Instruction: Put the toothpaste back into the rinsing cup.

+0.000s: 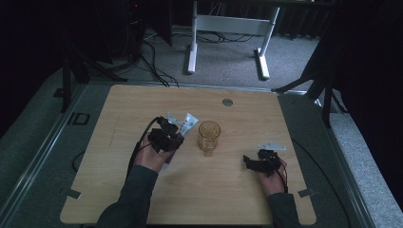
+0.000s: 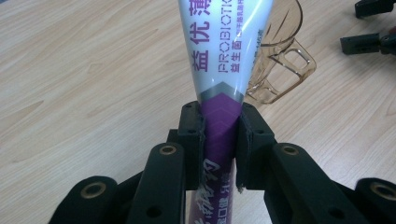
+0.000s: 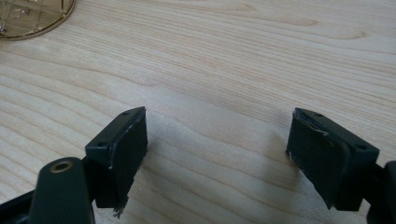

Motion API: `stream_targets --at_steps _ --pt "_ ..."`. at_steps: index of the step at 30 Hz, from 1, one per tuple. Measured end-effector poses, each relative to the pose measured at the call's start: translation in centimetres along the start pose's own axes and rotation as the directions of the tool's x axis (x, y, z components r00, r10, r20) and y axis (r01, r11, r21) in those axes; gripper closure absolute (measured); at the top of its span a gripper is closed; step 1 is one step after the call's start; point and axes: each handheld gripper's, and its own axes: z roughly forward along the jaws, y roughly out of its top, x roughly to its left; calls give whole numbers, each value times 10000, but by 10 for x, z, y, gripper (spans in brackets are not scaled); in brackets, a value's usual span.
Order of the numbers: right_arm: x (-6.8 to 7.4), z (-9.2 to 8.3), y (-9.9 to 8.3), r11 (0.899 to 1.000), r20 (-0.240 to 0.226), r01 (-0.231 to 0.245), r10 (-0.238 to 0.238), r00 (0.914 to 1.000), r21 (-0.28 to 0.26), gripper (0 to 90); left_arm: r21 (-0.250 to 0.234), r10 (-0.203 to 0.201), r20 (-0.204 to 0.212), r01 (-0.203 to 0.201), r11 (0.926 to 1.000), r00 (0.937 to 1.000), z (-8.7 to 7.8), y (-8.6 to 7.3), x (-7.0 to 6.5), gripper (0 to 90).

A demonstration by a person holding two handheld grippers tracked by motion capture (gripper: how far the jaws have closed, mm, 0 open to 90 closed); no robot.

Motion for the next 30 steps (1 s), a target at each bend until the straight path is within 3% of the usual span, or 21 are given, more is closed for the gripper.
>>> stream_targets --at_steps 30 --pt "0 0 0 10000 -4 -3 3 10000 1 199 -991 -163 -23 160 9950 9999 -4 10 -1 747"
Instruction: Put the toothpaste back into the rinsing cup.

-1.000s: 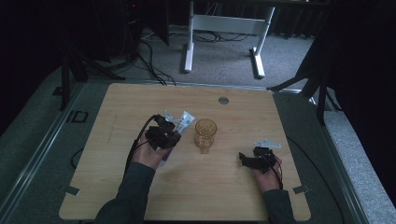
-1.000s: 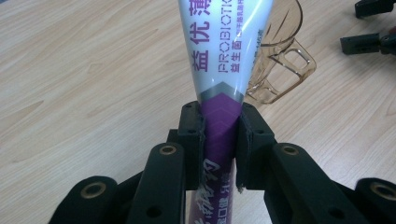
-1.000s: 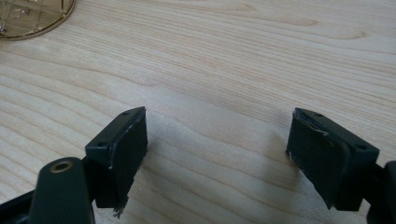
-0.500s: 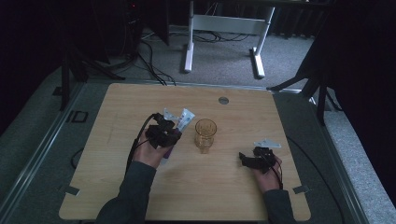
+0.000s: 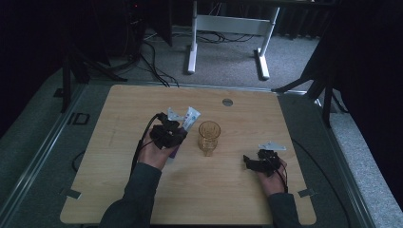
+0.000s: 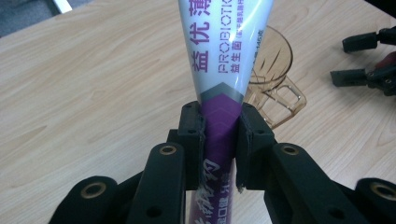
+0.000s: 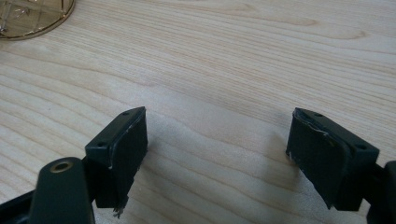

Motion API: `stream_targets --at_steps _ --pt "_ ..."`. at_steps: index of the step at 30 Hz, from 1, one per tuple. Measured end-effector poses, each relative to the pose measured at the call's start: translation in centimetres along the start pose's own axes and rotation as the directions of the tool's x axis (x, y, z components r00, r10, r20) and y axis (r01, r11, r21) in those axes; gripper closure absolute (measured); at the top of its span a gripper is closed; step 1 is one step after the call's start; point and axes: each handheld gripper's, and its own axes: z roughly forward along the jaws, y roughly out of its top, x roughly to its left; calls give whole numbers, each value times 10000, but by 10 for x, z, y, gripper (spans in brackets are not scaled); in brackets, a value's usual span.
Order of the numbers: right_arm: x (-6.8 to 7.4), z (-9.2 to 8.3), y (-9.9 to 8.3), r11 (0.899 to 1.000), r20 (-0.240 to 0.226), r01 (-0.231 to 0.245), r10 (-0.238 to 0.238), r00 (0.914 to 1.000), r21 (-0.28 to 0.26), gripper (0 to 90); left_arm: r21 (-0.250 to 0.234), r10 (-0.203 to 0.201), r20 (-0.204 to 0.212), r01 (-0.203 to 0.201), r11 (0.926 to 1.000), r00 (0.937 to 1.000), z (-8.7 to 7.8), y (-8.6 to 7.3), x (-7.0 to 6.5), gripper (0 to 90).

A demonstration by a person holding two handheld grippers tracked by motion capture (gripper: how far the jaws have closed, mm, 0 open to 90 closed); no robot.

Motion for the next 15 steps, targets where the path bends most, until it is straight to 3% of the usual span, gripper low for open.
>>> stream_targets --at_steps 15 --pt "0 0 0 10000 1 -2 2 10000 -4 199 -566 -33 -70 29 9984 10000 -3 2 -1 746"
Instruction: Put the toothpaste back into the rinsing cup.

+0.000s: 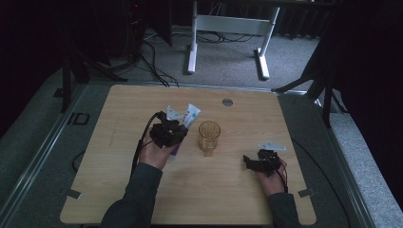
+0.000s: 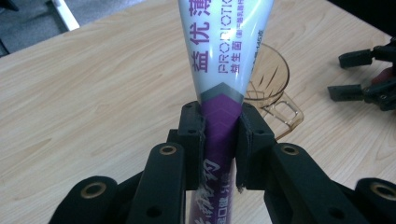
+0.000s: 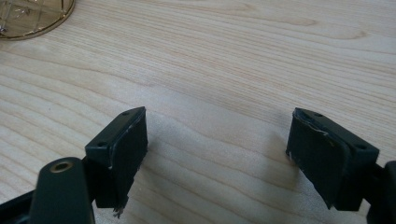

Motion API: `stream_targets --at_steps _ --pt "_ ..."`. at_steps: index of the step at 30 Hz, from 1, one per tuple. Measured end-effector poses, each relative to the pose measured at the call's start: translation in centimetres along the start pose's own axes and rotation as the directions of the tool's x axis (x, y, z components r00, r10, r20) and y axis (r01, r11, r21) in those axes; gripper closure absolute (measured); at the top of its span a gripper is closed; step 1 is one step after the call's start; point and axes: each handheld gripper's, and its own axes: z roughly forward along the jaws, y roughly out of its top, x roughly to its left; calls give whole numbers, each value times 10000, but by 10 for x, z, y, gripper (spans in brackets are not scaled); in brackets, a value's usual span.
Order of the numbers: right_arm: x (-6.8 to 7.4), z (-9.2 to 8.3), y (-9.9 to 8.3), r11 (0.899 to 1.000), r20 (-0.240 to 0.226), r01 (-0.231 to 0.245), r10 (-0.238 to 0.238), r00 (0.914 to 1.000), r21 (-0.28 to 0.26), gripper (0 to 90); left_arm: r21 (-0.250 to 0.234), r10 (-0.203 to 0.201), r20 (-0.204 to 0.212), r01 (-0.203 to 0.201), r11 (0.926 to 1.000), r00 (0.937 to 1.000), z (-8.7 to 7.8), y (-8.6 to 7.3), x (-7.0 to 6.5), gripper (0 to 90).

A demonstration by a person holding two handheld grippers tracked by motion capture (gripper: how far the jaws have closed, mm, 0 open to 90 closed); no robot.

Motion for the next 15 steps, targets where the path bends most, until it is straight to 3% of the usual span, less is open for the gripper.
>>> stream_targets --at_steps 15 --pt "0 0 0 10000 1 4 -4 10000 3 199 -270 92 -166 -97 9996 9998 -2 7 -1 746"
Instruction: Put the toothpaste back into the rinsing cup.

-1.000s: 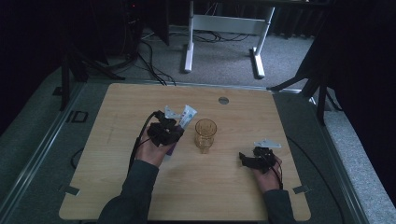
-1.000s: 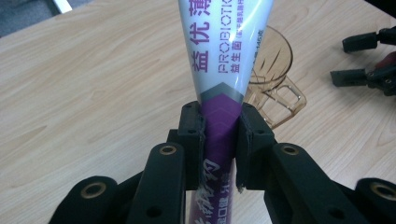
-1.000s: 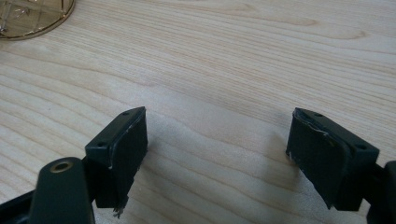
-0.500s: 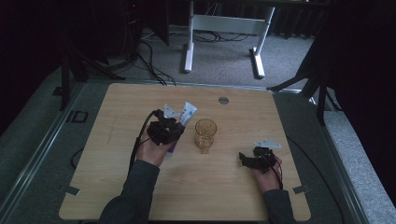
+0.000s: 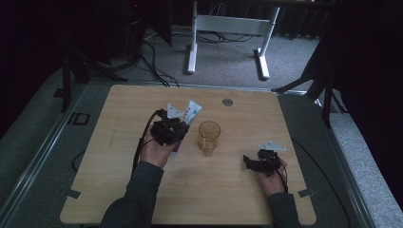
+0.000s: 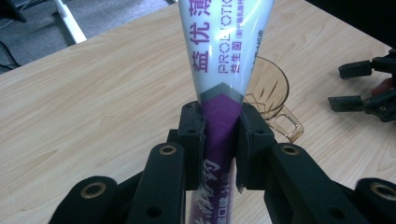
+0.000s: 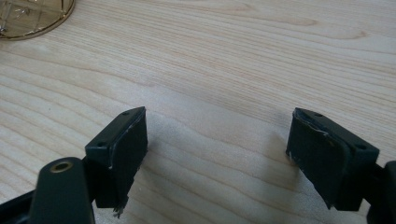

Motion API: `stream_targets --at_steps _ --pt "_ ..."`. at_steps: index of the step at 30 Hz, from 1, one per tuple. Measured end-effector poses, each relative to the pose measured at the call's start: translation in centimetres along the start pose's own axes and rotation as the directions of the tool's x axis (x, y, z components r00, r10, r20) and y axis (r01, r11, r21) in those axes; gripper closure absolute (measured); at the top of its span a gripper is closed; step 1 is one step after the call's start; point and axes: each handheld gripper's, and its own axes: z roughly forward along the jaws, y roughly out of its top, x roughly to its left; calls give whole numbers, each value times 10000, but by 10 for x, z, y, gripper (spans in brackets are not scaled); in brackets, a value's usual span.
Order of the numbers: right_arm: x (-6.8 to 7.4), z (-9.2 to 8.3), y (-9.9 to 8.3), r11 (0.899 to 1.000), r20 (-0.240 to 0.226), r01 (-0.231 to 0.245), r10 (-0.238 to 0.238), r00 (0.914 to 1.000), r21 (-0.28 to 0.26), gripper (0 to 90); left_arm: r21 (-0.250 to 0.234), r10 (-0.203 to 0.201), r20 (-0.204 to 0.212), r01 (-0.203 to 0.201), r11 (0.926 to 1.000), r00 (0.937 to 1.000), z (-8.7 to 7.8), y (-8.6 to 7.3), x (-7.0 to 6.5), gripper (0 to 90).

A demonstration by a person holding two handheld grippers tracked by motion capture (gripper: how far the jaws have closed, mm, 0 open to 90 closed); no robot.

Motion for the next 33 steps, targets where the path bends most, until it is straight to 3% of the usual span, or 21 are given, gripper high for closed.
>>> stream_targets --at_steps 33 --pt "0 0 0 10000 3 9 -9 10000 -8 199 -414 -16 -1 16 9991 10000 -1 10 4 746"
